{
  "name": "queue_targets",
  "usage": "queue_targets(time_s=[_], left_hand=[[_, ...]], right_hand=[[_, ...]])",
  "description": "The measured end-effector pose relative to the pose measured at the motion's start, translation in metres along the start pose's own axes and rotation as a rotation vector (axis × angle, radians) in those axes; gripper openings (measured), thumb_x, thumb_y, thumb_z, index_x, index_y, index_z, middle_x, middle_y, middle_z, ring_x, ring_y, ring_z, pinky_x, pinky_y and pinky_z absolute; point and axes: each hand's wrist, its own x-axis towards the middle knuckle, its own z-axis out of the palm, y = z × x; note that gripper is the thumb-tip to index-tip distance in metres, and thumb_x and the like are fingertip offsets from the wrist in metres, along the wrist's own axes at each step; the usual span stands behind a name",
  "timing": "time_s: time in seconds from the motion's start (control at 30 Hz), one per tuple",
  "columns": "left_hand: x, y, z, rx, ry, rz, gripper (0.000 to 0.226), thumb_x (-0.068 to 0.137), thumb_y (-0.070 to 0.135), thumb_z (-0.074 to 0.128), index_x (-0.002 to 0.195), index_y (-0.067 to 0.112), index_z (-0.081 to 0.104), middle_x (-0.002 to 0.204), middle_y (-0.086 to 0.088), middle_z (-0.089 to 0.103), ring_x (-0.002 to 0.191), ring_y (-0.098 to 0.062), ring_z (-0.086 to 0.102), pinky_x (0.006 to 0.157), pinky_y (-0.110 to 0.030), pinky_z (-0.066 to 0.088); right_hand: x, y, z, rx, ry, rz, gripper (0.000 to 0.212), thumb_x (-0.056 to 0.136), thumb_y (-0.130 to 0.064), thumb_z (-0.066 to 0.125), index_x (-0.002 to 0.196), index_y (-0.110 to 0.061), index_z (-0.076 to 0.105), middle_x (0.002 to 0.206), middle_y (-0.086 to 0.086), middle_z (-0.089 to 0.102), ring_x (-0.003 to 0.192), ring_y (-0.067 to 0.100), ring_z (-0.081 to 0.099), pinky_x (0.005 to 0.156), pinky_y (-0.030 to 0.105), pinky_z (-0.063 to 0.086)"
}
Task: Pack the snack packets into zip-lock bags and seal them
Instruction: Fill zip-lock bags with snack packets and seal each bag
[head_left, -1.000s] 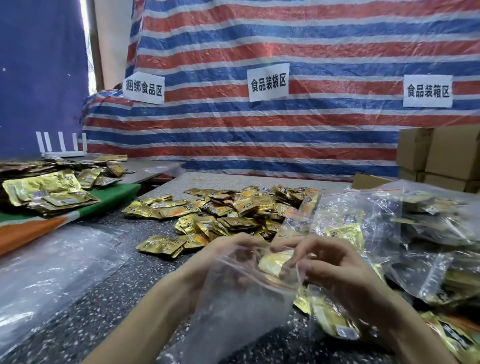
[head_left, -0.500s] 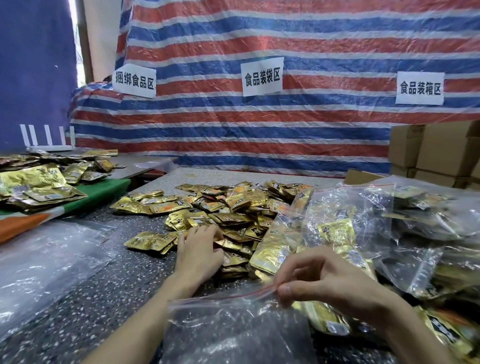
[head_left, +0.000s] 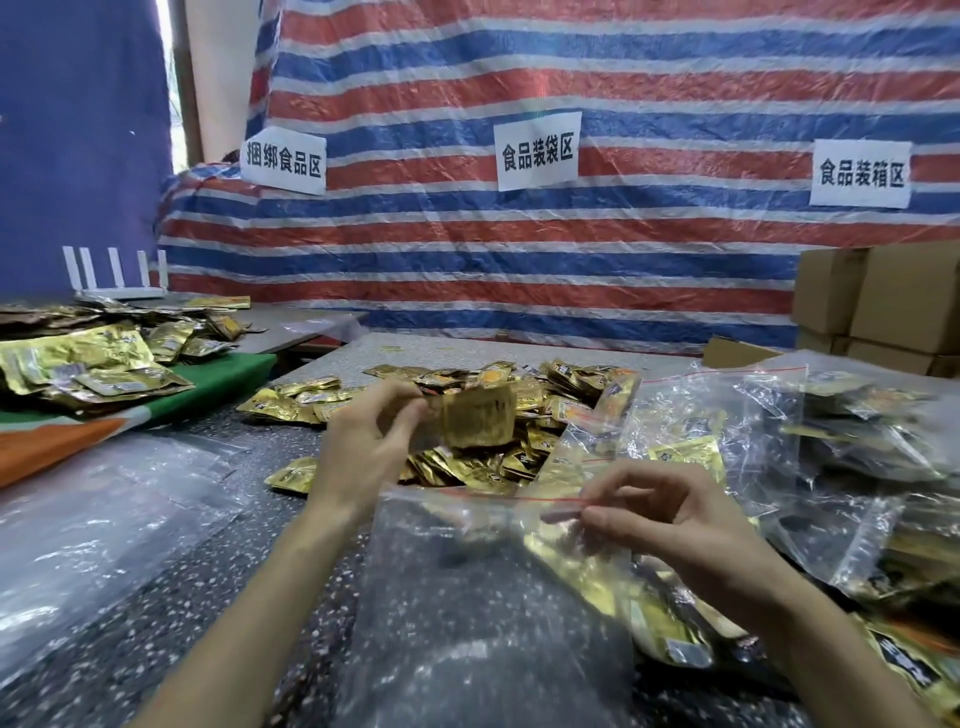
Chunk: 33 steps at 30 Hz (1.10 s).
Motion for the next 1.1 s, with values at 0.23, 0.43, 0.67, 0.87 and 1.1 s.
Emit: queue_targets(time_s=[0.23, 0.43, 0.67, 0.87, 1.1], left_hand=[[-0.006, 0.057, -0.030, -0.433, -0.008, -0.018, 0.013, 0.083, 0.028, 0.064, 0.090, 0.021, 0.072, 0.088, -0.005, 0.070, 0.074, -0.016, 0.071, 0.051, -0.025, 0.056], [-0.016, 0.086, -0.044, -0.126, -0.363, 0.135, 0.015, 0.079, 0.034, 0.065, 0.087, 0.025, 0.074, 0.083, 0.006, 0.069, 0.077, -0.014, 0.069, 0.059, -0.027, 0.058], [-0.010, 0.108, -0.062, 0.301, -0.591, 0.270, 0.007, 0.087, 0.034, 0.066, 0.092, 0.034, 0.072, 0.087, 0.019, 0.066, 0.084, -0.002, 0.062, 0.068, -0.021, 0.053], [-0.023, 0.125, -0.033, 0.169, -0.614, 0.274, 0.043, 0.072, 0.039, 0.082, 0.111, 0.042, 0.064, 0.084, 0.013, 0.070, 0.079, 0.000, 0.067, 0.068, -0.020, 0.057], [-0.003, 0.086, -0.009, -0.271, -0.146, 0.051, 0.013, 0.096, 0.022, 0.059, 0.092, 0.020, 0.071, 0.080, 0.008, 0.071, 0.070, -0.004, 0.063, 0.060, -0.016, 0.048]], right_hand=[[0.001, 0.002, 0.001, -0.049, 0.048, -0.099, 0.011, 0.073, -0.003, 0.077, 0.083, 0.002, 0.076, 0.084, 0.027, 0.074, 0.076, 0.028, 0.074, 0.069, 0.027, 0.059], [0.000, -0.001, 0.002, -0.095, 0.059, -0.113, 0.012, 0.070, -0.015, 0.078, 0.081, -0.010, 0.079, 0.081, 0.018, 0.074, 0.075, 0.022, 0.072, 0.070, 0.027, 0.058], [0.000, -0.003, 0.001, -0.095, 0.120, -0.130, 0.018, 0.073, -0.014, 0.076, 0.090, -0.007, 0.078, 0.093, 0.015, 0.077, 0.088, 0.037, 0.072, 0.076, 0.042, 0.059], [0.000, -0.006, 0.010, -0.020, 0.083, -0.174, 0.015, 0.077, -0.019, 0.076, 0.088, -0.010, 0.078, 0.092, 0.015, 0.077, 0.084, 0.029, 0.074, 0.072, 0.034, 0.061], [0.000, -0.012, -0.002, 0.162, 0.245, -0.213, 0.027, 0.067, -0.038, 0.086, 0.082, -0.018, 0.077, 0.088, 0.018, 0.076, 0.076, 0.027, 0.074, 0.065, 0.030, 0.059]])
